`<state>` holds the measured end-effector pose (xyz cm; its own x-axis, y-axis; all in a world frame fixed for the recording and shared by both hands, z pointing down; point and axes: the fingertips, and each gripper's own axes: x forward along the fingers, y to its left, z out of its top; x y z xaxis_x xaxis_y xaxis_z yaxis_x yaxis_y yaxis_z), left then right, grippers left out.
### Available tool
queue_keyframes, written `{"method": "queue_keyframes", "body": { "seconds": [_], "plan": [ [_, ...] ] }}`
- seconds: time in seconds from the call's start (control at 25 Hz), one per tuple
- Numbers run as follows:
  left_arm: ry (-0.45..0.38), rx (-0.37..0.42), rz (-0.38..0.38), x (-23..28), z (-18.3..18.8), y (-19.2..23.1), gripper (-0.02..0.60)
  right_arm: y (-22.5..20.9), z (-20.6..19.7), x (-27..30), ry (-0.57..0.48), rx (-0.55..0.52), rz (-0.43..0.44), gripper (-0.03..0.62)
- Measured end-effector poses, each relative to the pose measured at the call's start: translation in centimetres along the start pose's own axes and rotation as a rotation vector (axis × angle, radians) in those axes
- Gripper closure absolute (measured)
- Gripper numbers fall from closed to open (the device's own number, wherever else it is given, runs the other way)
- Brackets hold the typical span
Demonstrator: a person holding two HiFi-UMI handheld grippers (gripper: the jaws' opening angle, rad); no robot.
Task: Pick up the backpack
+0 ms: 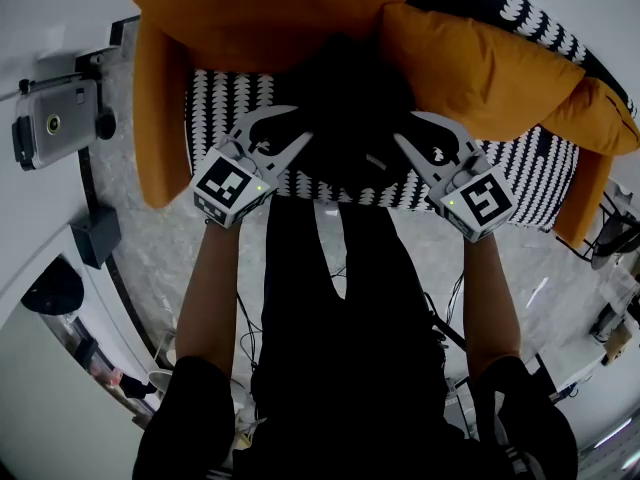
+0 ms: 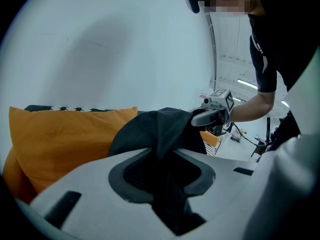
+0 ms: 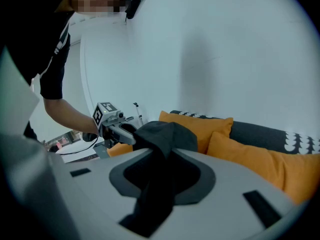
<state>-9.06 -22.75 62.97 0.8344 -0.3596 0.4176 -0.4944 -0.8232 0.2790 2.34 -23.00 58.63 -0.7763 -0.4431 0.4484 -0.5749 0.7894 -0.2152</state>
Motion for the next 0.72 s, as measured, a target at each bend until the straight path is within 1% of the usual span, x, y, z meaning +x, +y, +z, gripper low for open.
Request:
{"method": "queue_keyframes", "body": {
  "seconds": [0.36,0.72],
  "plan": [
    [0.008,0.005,-0.001,0.14,0.1,0.04,0.472,-0.57,-0.86,-0.23,0.016,0.011,-0.015,0.502],
    [0.007,0.006,-0.014,0.09,0.16,-0.14,0.487,-0.09,0.14,0.0,-0.012,0.017,-0.003,0.522]
  ]
}}
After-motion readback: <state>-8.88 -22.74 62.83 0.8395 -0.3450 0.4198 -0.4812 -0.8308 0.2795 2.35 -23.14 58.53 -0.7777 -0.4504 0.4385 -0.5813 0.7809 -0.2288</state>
